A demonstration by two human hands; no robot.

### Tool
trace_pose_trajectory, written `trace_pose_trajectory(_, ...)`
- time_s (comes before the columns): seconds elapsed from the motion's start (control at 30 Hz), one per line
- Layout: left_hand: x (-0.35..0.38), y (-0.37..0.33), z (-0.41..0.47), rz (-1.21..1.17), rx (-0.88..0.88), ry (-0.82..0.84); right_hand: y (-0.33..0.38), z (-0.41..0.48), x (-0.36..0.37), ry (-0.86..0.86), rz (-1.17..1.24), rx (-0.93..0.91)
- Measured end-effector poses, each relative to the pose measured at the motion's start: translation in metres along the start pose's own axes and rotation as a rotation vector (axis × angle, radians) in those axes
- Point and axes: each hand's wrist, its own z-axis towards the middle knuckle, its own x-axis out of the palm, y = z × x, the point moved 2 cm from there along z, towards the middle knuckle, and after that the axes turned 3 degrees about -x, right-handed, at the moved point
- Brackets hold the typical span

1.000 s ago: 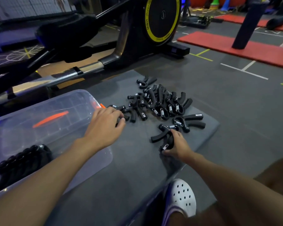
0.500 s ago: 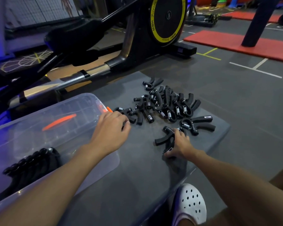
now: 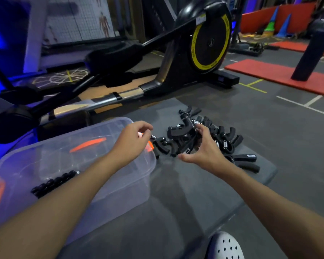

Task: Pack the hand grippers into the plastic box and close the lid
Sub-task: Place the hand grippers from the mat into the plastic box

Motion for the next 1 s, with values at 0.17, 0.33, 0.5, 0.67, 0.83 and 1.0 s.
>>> trace_pose_trajectory(0.17,-0.046,-0.005,0.008,-0.060,0.005,-0.047,0.066,0.003,0.026,0.082,0.061,-0.149)
trace_pose_trajectory(0.33,-0.088,0.003,0.005,-0.211,-0.085,0.011,0.109,-0.002,0.061,0.240,0.112,-0.234)
trace_pose_trajectory(0.5,-0.124,0.025,-0.010,-0.249,-0.142,0.008,0.132,-0.002,0.104,0.382,0.129,-0.286)
trace_pose_trajectory(0.67,-0.149,0.061,-0.018,-0.218,-0.193,-0.001,0.140,0.003,0.147,0.471,0.167,-0.307)
trace_pose_trajectory(0.83,-0.157,0.092,-0.027,-0.279,-0.194,-0.070,0.140,0.012,0.173,0.632,0.211,-0.287)
trace_pose_trajectory(1.0,-0.154,0.131,-0.029,-0.193,-0.198,-0.082,0.120,0.026,0.171,0.639,-0.014,-0.211)
